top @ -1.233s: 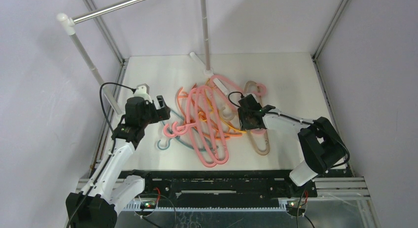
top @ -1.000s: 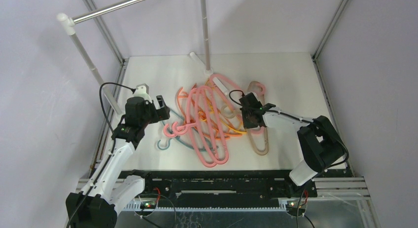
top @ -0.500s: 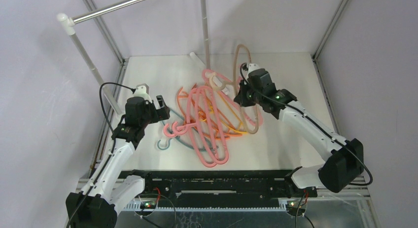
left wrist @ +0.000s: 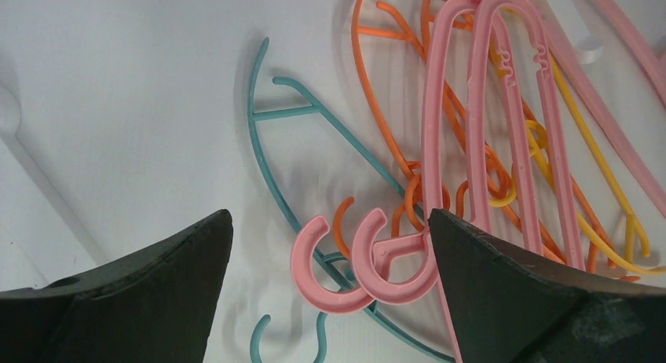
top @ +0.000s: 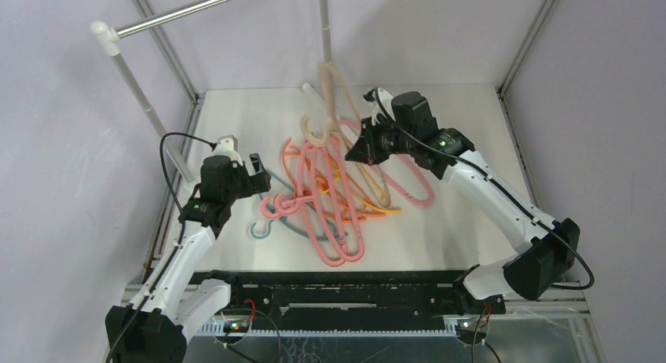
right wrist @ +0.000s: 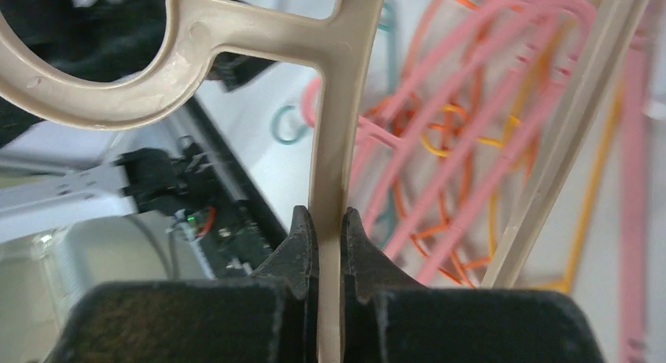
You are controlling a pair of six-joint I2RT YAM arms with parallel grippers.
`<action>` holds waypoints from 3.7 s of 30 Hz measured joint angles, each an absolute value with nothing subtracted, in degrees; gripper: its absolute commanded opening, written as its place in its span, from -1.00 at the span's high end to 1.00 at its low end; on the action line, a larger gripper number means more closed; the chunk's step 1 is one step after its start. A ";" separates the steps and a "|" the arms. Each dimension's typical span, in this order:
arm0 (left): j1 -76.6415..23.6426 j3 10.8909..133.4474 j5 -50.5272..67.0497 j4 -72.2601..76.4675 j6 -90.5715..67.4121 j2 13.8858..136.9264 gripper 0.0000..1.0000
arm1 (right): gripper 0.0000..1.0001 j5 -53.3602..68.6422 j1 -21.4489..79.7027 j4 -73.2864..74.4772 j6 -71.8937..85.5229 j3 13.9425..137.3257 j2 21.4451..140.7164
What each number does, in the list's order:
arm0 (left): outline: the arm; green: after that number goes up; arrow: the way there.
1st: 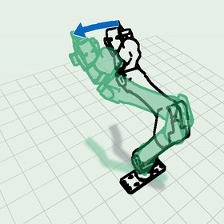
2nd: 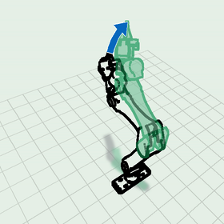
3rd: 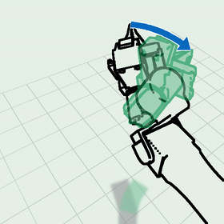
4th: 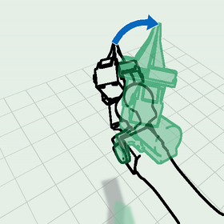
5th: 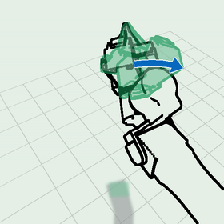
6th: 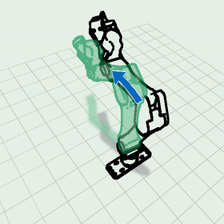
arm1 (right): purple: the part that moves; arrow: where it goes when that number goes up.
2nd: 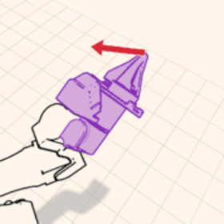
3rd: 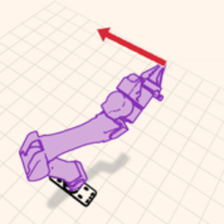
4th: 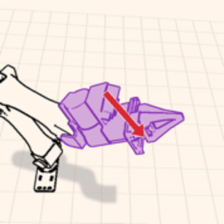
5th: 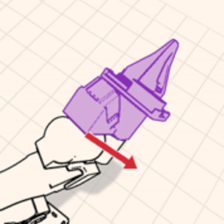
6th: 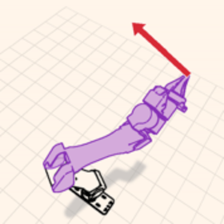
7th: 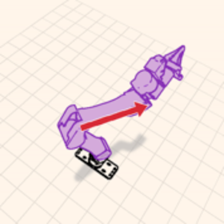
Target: Organize the hangers
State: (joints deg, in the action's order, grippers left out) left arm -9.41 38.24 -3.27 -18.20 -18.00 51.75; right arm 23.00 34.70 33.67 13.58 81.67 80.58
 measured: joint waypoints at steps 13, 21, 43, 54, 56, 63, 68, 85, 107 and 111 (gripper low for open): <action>-9.41 38.24 -3.44 -18.22 -18.00 51.86 -0.99 | 0.99 49.84 33.39 25.61 29.82 116.20 103.83; -9.41 38.24 -4.34 -18.22 -18.02 51.64 -0.99 | 0.99 56.03 32.75 7.42 51.59 136.84 125.12; -20.16 50.33 -3.27 -6.00 -24.03 45.21 -0.99 | 1.00 42.26 35.31 13.32 42.39 135.90 129.01; -25.34 51.18 -5.08 -6.57 -24.05 51.55 -0.99 | 1.00 35.75 37.69 17.89 36.64 135.85 129.01; -25.63 51.18 -6.07 -6.57 -24.05 52.42 -0.99 | 1.00 35.46 38.00 17.96 36.38 135.85 129.01; -29.10 51.18 -10.26 -6.52 -24.18 58.52 -0.99 | 1.00 34.44 38.85 20.32 36.27 135.74 129.01; -31.42 51.03 -13.43 -6.44 -25.26 62.06 -0.95 | 1.00 34.68 40.23 21.45 36.42 134.61 127.83; -32.64 49.32 -18.20 -2.44 -26.48 61.08 1.00 | 0.78 34.65 39.42 19.59 39.40 127.11 120.36; -25.41 64.01 -40.53 -21.45 -16.93 60.45 0.99 | 0.05 43.59 21.65 23.59 35.05 97.12 87.05; -21.47 69.32 -38.61 -22.59 -16.14 64.36 1.00 | 0.05 43.35 20.14 25.96 33.56 92.71 86.59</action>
State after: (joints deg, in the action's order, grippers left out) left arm -21.47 69.32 -38.61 -22.59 -16.14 64.36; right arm 43.35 20.14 25.96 33.56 92.71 86.59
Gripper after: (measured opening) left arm 0.102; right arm 0.471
